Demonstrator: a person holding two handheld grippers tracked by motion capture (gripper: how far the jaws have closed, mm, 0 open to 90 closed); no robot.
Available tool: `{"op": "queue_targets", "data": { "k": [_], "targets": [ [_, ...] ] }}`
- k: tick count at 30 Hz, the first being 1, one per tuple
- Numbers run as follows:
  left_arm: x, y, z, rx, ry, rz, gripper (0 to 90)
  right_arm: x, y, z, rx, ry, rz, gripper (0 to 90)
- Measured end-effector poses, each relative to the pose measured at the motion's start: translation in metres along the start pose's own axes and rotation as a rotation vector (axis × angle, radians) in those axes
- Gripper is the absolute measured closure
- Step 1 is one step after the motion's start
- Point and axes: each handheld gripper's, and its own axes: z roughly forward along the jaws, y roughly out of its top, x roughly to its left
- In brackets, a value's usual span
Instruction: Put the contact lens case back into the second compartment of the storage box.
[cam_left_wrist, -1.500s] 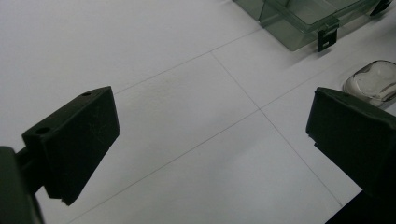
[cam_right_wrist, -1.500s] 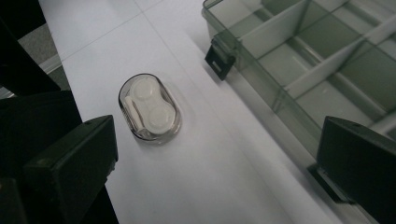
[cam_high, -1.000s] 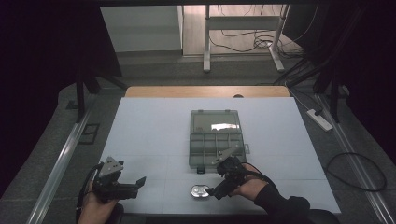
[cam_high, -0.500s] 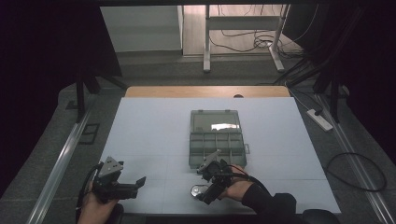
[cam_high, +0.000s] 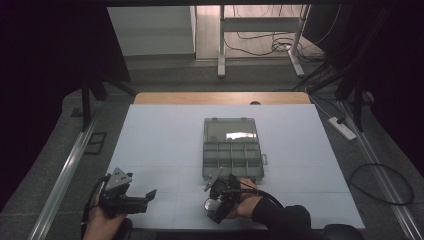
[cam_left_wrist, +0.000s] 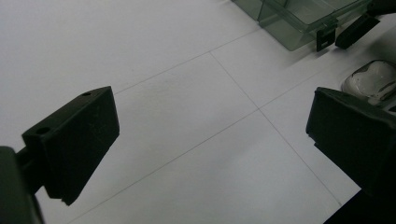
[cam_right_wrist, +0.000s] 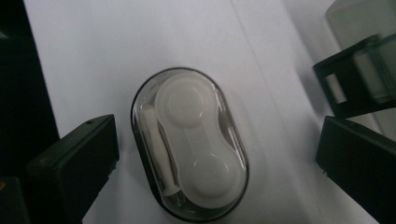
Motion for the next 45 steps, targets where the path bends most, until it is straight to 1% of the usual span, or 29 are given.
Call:
{"op": "queue_targets", "data": {
  "k": [2, 4, 6, 9, 14, 15, 16, 20, 26, 31, 33, 36, 41, 45],
  "targets": [
    [0.0, 0.0, 0.0, 0.0, -0.001, 0.0, 2.6, 0.001, 0.0, 0.001, 0.003, -0.014, -0.021, 0.0],
    [0.0, 0.0, 0.0, 0.0, 0.0, 0.0, 2.7, 0.002, -0.001, 0.0, -0.001, -0.023, -0.028, 1.8],
    [0.0, 0.0, 0.0, 0.0, -0.001, 0.0, 2.7, 0.002, -0.001, -0.001, -0.007, -0.025, -0.032, 6.1],
    [0.0, 0.0, 0.0, 0.0, -0.001, 0.0, 2.7, 0.001, -0.001, -0.005, -0.025, -0.018, -0.051, 17.8],
    [0.0, 0.0, 0.0, 0.002, 0.0, 0.002, 2.7, 0.006, -0.001, -0.009, -0.049, 0.017, -0.117, 44.2],
    [0.0, 0.0, 0.0, 0.002, 0.001, 0.003, 2.7, 0.006, -0.001, -0.01, -0.045, 0.02, -0.124, 48.1],
    [0.0, 0.0, 0.0, 0.002, 0.001, 0.004, 2.7, 0.006, 0.0, -0.01, -0.05, 0.02, -0.128, 48.6],
    [0.0, 0.0, 0.0, 0.001, 0.0, 0.003, 2.7, 0.006, 0.0, -0.01, -0.043, 0.024, -0.117, 49.0],
    [0.0, 0.0, 0.0, 0.001, 0.0, 0.004, 2.7, 0.005, 0.001, -0.011, -0.053, 0.025, -0.089, 49.1],
    [0.0, 0.0, 0.0, 0.0, 0.001, 0.004, 2.8, 0.001, 0.002, -0.019, -0.105, 0.029, -0.052, 49.1],
    [0.0, 0.0, 0.0, 0.0, 0.001, 0.004, 2.7, 0.001, 0.002, -0.02, -0.111, 0.034, -0.045, 49.1],
    [-0.001, 0.0, 0.0, 0.001, 0.001, 0.005, 2.8, -0.002, 0.002, -0.026, -0.145, 0.04, -0.015, 49.1],
    [-0.001, 0.0, 0.0, 0.003, 0.003, 0.005, 2.8, -0.004, 0.003, -0.033, -0.175, 0.034, 0.019, 49.1],
    [-0.001, 0.0, 0.0, 0.003, 0.003, 0.004, 2.8, -0.007, 0.004, -0.038, -0.188, 0.026, 0.045, 49.1]
  ]
}}
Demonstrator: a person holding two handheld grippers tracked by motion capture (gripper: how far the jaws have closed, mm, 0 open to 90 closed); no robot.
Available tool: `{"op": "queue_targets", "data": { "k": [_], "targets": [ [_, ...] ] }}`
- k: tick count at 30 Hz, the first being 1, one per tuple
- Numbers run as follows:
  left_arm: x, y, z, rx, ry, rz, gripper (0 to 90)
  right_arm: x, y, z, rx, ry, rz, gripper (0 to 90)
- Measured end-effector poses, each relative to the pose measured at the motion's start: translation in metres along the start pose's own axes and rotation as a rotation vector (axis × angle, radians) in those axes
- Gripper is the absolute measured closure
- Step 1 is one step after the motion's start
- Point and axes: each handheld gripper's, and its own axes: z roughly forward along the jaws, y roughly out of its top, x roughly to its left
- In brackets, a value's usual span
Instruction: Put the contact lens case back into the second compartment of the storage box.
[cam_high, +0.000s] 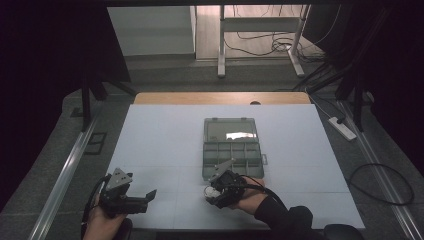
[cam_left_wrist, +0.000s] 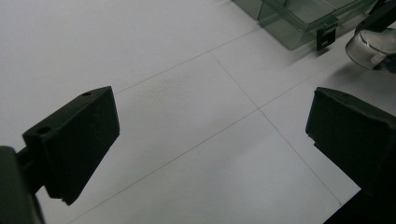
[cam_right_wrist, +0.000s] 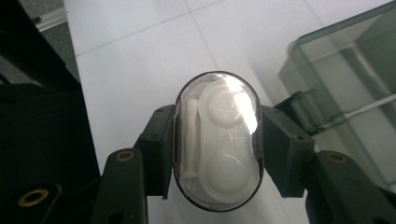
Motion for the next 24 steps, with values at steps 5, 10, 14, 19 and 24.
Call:
{"op": "queue_targets", "data": {
  "k": [5, 10, 14, 19, 24],
  "targets": [
    [0.0, 0.0, 0.0, 0.001, 0.001, -0.001, 2.8, -0.005, 0.002, -0.007, -0.029, -0.014, 0.038, 49.1],
    [0.0, 0.0, 0.0, 0.002, 0.002, -0.002, 2.8, -0.011, 0.005, -0.013, -0.064, -0.026, 0.079, 49.1],
    [0.0, 0.0, 0.0, 0.002, 0.003, -0.001, 2.8, -0.014, 0.006, -0.016, -0.08, -0.04, 0.099, 49.1],
    [0.0, 0.0, 0.0, 0.002, 0.003, -0.002, 2.8, -0.021, 0.009, -0.019, -0.1, -0.066, 0.136, 49.1],
    [0.0, 0.0, 0.0, 0.002, 0.004, -0.003, 2.8, -0.03, 0.01, -0.02, -0.111, -0.09, 0.171, 49.1]
  ]
}}
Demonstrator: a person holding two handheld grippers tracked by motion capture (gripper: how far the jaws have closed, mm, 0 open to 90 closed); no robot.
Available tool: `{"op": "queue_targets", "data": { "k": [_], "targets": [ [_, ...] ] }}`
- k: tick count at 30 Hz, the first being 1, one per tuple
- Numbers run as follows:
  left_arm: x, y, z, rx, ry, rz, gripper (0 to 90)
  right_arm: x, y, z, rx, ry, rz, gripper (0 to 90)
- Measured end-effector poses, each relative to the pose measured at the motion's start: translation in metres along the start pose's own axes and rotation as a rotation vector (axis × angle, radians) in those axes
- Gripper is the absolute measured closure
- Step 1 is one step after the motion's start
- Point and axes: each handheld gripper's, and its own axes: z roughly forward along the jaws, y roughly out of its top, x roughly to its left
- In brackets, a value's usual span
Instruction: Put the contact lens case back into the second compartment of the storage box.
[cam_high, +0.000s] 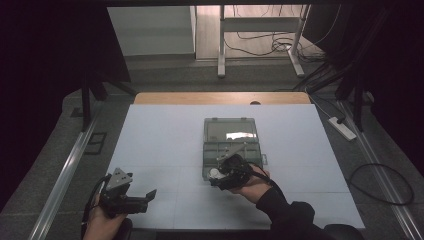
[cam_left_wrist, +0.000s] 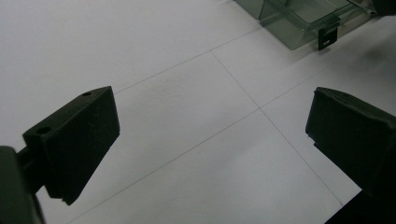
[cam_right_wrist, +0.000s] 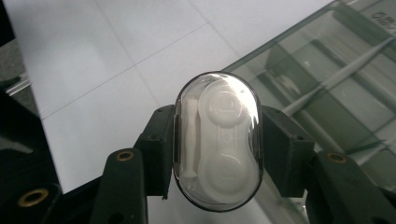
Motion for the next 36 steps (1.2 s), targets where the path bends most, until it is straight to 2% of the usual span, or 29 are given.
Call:
{"op": "queue_targets", "data": {
  "k": [13, 17, 18, 30, 36],
  "targets": [
    [0.0, 0.0, 0.0, 0.0, 0.0, -0.002, 2.9, -0.028, 0.009, 0.003, -0.036, -0.096, 0.101, 49.1],
    [0.0, 0.0, 0.0, 0.0, 0.0, -0.003, 2.9, -0.033, 0.011, 0.005, -0.041, -0.112, 0.124, 49.1],
    [0.0, 0.0, 0.0, 0.0, 0.0, -0.002, 2.9, -0.038, 0.013, 0.007, -0.044, -0.124, 0.142, 49.1],
    [0.0, 0.0, 0.0, 0.001, -0.001, -0.002, 2.9, -0.057, 0.021, 0.016, -0.059, -0.19, 0.23, 49.0],
    [0.0, 0.0, 0.0, 0.001, 0.0, -0.001, 3.0, -0.062, 0.024, 0.021, -0.056, -0.224, 0.253, 49.0]
  ]
}}
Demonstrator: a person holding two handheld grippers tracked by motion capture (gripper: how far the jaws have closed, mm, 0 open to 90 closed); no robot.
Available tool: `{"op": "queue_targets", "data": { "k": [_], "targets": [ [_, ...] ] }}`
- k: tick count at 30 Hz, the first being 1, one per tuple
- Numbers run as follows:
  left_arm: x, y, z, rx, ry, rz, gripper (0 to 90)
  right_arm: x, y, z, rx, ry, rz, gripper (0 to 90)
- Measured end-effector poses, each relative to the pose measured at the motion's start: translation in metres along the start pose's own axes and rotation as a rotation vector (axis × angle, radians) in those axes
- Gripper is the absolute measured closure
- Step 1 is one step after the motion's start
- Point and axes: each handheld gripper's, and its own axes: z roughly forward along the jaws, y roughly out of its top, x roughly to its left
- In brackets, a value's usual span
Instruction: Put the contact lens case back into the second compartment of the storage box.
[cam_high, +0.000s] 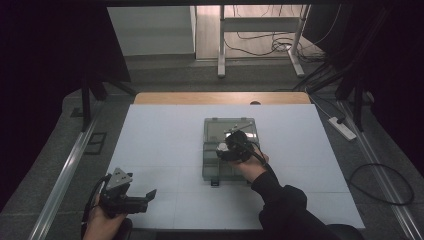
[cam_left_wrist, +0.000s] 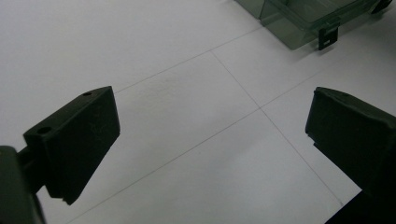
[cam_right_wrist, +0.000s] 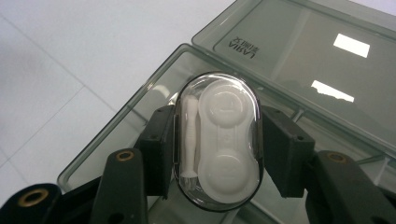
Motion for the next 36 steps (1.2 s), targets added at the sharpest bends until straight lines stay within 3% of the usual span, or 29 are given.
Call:
{"op": "queue_targets", "data": {
  "k": [19, 26, 28, 36],
  "targets": [
    [0.0, 0.0, 0.0, 0.0, 0.0, 0.001, 3.1, -0.001, 0.004, 0.02, 0.015, -0.092, 0.037, 49.0],
    [0.0, 0.0, 0.0, 0.0, 0.0, 0.003, 3.1, 0.0, 0.003, 0.02, 0.022, -0.096, 0.039, 48.0],
    [0.0, 0.0, 0.0, 0.0, 0.001, 0.003, 3.1, 0.001, 0.004, 0.019, 0.019, -0.104, 0.032, 42.8],
    [0.0, 0.0, 0.0, 0.0, 0.001, 0.003, 3.1, 0.002, 0.004, 0.02, 0.026, -0.088, 0.021, 40.6]
  ]
}}
